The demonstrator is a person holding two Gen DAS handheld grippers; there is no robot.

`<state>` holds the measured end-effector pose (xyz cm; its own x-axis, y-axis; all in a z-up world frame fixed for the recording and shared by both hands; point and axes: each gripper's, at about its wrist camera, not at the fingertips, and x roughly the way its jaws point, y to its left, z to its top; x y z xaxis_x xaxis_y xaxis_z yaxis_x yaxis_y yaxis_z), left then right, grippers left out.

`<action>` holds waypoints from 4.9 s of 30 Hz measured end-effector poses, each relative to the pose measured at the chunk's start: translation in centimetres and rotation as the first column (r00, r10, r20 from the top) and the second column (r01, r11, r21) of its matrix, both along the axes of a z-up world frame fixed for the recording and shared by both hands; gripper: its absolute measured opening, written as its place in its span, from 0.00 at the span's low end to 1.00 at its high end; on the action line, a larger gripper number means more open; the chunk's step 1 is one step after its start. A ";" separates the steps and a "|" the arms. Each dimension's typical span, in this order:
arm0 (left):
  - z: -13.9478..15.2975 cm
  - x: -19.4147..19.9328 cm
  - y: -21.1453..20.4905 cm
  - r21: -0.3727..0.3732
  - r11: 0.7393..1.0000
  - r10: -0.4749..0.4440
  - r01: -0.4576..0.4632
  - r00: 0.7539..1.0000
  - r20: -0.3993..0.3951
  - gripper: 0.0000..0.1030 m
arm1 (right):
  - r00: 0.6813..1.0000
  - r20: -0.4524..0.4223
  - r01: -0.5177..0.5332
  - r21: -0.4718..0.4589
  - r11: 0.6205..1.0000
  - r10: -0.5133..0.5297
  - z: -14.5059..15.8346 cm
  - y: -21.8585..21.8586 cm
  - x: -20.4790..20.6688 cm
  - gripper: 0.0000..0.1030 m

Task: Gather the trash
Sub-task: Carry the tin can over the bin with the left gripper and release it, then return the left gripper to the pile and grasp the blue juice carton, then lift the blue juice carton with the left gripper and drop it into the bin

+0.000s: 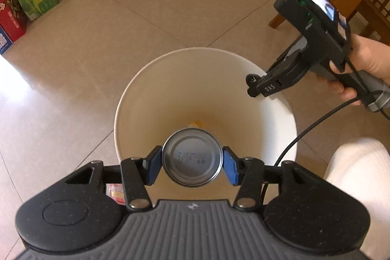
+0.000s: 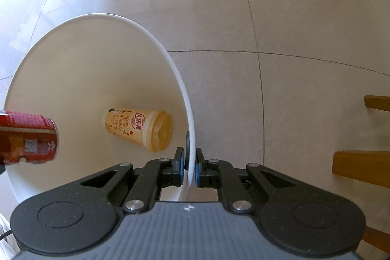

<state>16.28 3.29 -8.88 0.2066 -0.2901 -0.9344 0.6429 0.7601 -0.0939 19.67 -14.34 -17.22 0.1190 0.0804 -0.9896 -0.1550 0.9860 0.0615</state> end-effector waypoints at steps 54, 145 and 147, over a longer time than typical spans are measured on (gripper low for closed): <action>-24.1 -3.6 28.9 0.266 0.625 0.780 -0.734 0.600 -0.176 0.73 | 0.999 0.002 0.032 -0.036 0.999 -0.032 -0.3 0.6 0.3 0.10; 3.0 -0.4 2.8 -0.110 0.989 0.105 -0.101 0.994 0.037 0.89 | 0.999 0.036 0.030 0.001 1.000 -0.030 0.5 -0.3 -0.6 0.11; 3.5 -0.3 4.1 -0.120 0.986 0.124 -0.119 0.991 0.039 0.90 | 0.999 0.038 0.024 -0.003 1.000 -0.024 0.5 -0.2 -0.6 0.11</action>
